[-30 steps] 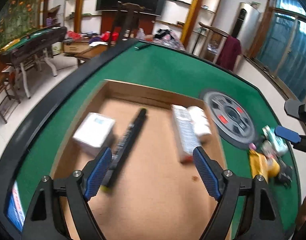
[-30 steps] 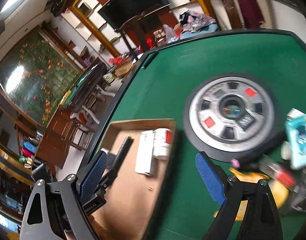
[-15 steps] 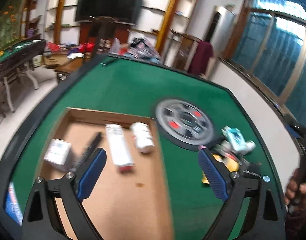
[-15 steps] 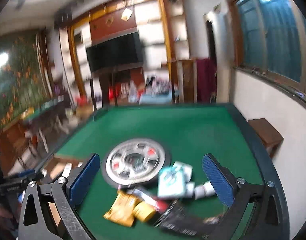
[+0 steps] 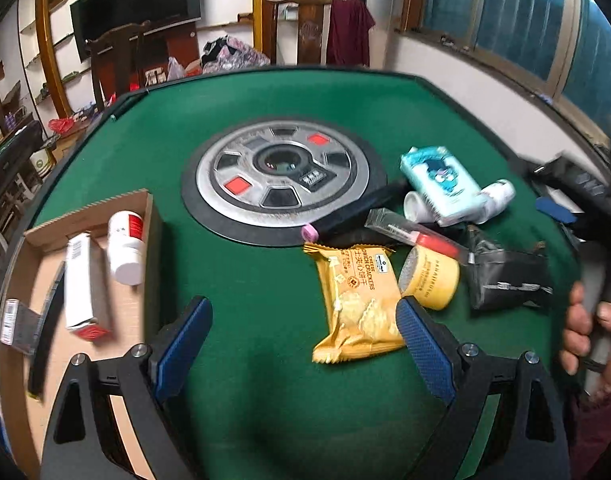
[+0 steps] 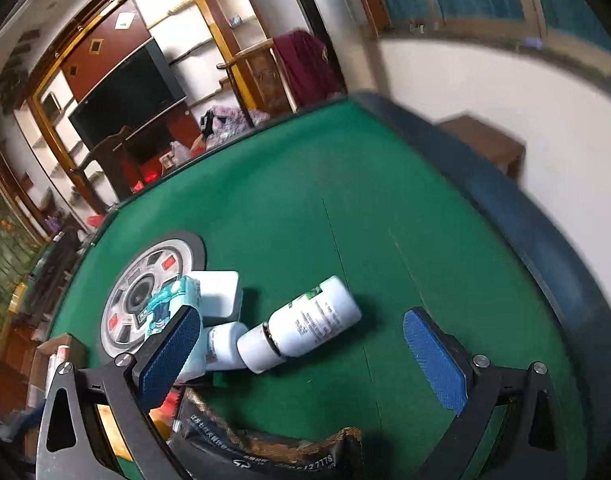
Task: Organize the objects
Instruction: 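Grasp the yellow cracker packet with the left gripper, then grasp the black bag with the right gripper while the left carries the cracker packet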
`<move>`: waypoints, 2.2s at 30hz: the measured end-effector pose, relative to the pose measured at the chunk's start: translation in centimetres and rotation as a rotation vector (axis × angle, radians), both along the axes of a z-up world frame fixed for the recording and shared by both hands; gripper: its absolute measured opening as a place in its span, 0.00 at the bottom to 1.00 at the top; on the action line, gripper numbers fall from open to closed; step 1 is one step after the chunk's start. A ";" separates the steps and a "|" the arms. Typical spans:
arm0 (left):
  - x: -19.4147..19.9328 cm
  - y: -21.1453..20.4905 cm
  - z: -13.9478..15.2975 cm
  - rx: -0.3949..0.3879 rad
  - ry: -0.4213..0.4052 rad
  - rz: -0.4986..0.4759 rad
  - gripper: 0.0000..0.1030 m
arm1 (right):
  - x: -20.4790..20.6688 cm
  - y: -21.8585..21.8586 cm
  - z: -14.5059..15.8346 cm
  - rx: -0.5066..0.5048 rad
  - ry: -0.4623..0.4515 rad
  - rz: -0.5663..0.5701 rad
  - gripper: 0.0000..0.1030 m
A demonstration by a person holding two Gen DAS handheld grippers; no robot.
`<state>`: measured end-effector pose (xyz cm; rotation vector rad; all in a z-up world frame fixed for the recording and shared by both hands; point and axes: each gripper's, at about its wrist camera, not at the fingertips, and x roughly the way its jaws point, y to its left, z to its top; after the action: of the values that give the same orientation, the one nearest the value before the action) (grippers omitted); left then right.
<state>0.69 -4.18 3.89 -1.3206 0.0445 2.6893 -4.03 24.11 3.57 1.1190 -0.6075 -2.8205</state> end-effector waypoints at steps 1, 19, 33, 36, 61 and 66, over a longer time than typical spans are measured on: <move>-0.4 0.3 -0.5 -0.002 -0.008 0.004 0.90 | 0.2 0.2 0.1 -0.017 0.008 -0.001 1.00; 0.7 1.7 -0.1 0.056 0.032 -0.043 0.41 | -0.5 -1.0 -0.7 -0.049 0.001 0.069 1.00; 9.3 -6.8 4.0 0.215 0.133 0.040 0.42 | 0.1 -4.9 -2.9 0.041 -0.160 0.458 1.00; 10.0 -8.0 3.5 0.234 0.130 0.063 0.42 | 1.1 -6.5 -3.3 0.106 -0.182 0.562 1.00; 14.4 -16.2 3.5 0.302 0.166 0.230 0.42 | 5.0 -8.0 0.5 0.166 -0.121 0.482 0.43; 15.8 -19.2 3.2 0.299 0.164 0.308 0.42 | 6.1 -10.9 3.0 0.106 -0.076 0.549 0.43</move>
<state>16.51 -23.42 7.10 -1.0907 -0.5649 2.8964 2.08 13.25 6.57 1.1906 -0.1197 -2.3648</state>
